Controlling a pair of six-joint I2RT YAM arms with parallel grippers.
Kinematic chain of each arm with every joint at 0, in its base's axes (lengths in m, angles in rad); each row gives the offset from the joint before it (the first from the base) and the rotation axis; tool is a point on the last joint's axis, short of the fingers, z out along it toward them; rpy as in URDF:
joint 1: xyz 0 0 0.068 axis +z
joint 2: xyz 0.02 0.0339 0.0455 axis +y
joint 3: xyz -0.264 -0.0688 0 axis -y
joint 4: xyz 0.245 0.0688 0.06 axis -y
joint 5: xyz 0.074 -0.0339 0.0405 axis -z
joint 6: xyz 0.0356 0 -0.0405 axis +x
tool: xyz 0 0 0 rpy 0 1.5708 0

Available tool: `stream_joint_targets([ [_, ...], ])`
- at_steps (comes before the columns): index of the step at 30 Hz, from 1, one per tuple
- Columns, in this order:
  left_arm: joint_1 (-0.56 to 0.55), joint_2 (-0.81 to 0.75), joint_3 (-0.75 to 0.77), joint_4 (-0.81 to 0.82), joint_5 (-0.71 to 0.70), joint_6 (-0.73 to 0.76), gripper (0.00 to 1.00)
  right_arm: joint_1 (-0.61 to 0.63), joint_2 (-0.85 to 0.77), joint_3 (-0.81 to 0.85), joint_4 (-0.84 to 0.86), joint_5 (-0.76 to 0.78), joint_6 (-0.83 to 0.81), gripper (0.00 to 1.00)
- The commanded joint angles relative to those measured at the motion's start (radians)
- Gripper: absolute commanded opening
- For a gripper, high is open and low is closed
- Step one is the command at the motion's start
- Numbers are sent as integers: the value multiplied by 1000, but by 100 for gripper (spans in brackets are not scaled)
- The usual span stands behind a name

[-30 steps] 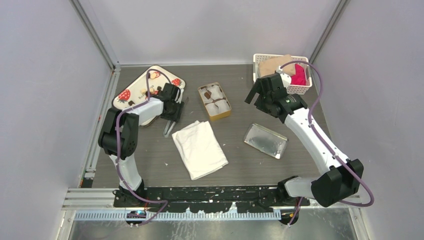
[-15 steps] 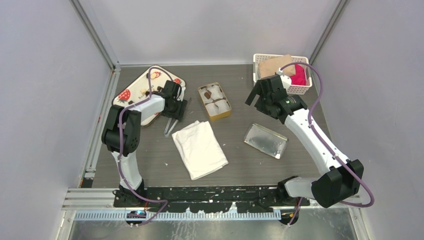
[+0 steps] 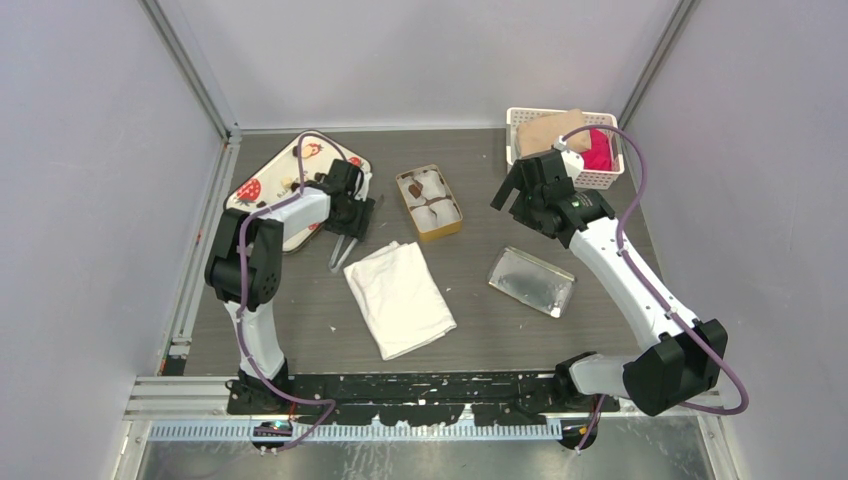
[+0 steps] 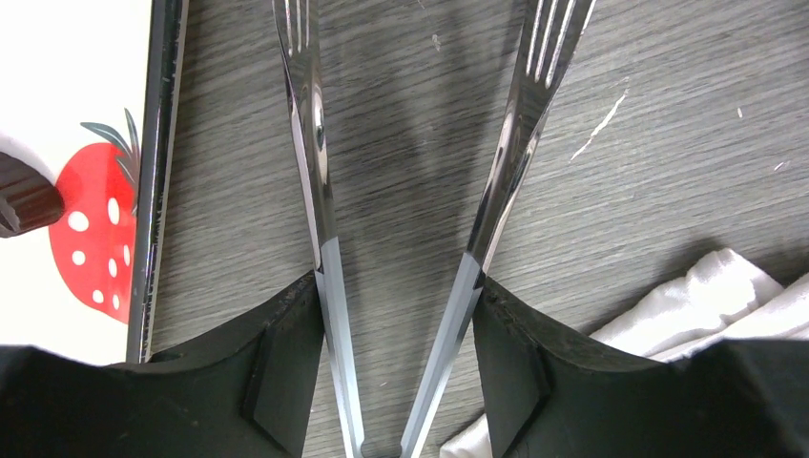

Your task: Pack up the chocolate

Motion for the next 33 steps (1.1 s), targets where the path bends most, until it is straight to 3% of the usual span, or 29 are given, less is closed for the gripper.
stream_joint_targets([
  [1, 6, 4, -16, -51, -6, 9, 58, -3, -26, 12, 20, 18, 9, 98],
  [20, 54, 18, -27, -98, 106, 20, 57, -2, -34, 12, 17, 17, 10, 98],
  [28, 55, 19, -25, -108, 99, 16, 44, -3, -32, 12, 21, 11, 12, 98],
  [33, 55, 12, -28, -112, 82, 16, 54, -2, -29, 12, 24, 7, 15, 98],
])
